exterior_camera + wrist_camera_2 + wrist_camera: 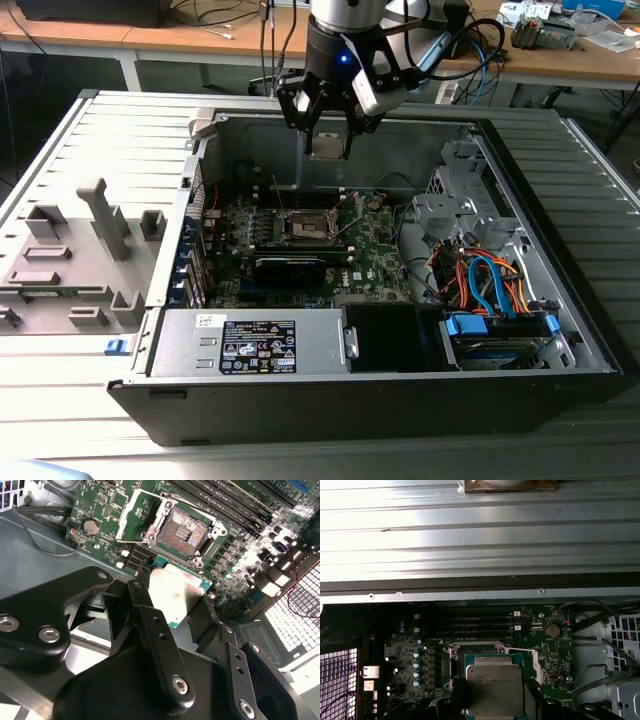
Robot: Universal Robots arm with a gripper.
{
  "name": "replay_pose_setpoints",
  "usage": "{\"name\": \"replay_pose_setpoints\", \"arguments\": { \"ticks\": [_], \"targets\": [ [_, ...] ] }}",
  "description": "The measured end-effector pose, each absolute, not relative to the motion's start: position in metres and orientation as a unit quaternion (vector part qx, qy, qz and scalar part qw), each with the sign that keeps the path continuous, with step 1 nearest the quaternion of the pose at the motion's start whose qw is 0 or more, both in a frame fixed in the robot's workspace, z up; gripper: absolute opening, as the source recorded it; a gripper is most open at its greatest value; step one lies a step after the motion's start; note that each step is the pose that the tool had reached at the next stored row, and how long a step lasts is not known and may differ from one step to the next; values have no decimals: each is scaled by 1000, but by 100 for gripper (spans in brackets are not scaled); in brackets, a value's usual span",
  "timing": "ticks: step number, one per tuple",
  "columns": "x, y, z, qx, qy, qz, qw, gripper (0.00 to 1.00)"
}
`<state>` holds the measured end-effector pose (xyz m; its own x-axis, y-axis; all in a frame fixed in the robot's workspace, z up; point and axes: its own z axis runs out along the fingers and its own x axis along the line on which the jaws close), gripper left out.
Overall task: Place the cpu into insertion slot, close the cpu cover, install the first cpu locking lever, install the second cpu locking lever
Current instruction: 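Place the cpu into insertion slot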
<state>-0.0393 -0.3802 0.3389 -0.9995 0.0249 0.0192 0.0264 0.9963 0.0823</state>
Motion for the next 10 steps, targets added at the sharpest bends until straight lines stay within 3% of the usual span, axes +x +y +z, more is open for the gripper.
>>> {"name": "replay_pose_setpoints", "arguments": {
  "ticks": [10],
  "targets": [
    [-39,-382,338,-13,-999,-41,9,55]
  ]
}}
